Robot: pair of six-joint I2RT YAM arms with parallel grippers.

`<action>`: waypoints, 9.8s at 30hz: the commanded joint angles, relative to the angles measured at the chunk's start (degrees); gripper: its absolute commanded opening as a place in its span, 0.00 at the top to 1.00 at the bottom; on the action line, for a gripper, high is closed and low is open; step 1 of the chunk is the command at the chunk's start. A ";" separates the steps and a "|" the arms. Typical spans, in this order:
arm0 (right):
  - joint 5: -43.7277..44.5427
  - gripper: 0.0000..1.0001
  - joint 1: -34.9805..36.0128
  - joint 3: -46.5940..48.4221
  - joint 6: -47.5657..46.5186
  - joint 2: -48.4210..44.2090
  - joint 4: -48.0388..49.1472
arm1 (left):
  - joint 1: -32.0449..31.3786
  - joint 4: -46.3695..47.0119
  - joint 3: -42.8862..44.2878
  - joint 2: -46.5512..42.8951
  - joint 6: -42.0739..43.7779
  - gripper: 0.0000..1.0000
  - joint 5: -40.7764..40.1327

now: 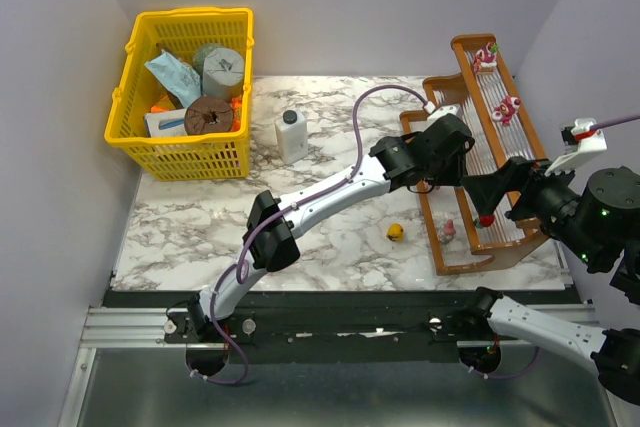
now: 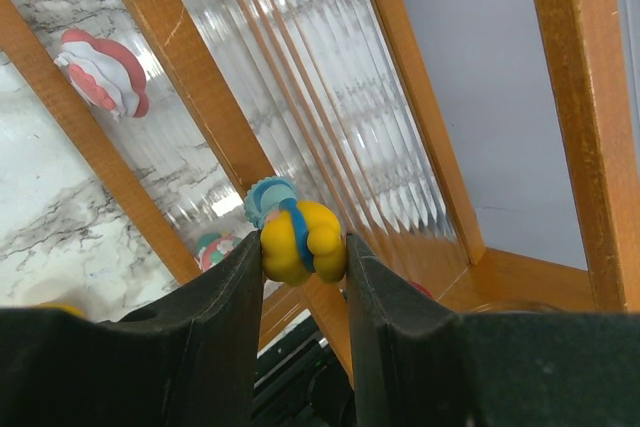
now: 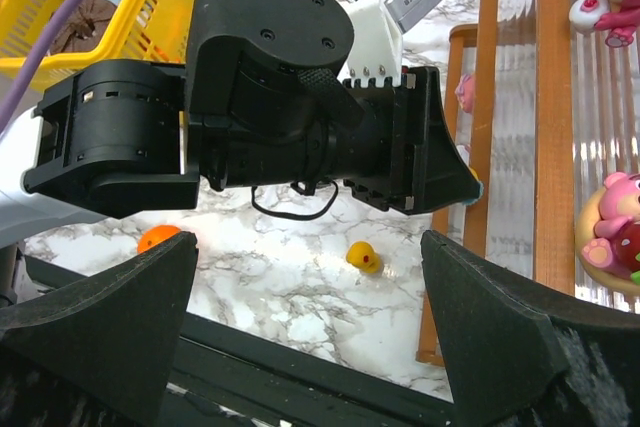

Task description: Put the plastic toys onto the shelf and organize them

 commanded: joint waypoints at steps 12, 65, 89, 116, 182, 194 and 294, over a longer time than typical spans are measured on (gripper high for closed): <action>-0.09 0.00 -0.24 0.33 0.10 6.17 -5.76 | 2.69 -2.30 -17.68 -11.66 1.84 0.98 -8.58; -5.81 0.00 4.15 -14.09 4.05 19.70 10.58 | 13.41 19.24 -79.29 -48.83 3.25 0.25 -7.26; 18.89 0.14 21.11 8.14 29.97 72.43 -9.62 | 48.99 -1.24 -79.04 -72.32 17.66 0.19 0.73; 27.50 0.33 17.51 7.80 20.66 83.52 -0.14 | 53.23 1.30 -77.72 -67.04 19.16 0.23 2.84; 14.32 0.99 -19.48 -14.17 -36.29 33.43 20.16 | 53.31 5.09 -79.75 -64.76 18.98 0.26 7.50; 13.00 0.99 -24.68 -19.53 -35.59 33.60 23.15 | 53.31 5.17 -79.83 -64.58 18.98 0.26 7.68; 5.97 0.35 -24.50 -18.84 -26.36 27.80 21.49 | 53.31 5.70 -79.92 -64.14 18.72 0.26 8.91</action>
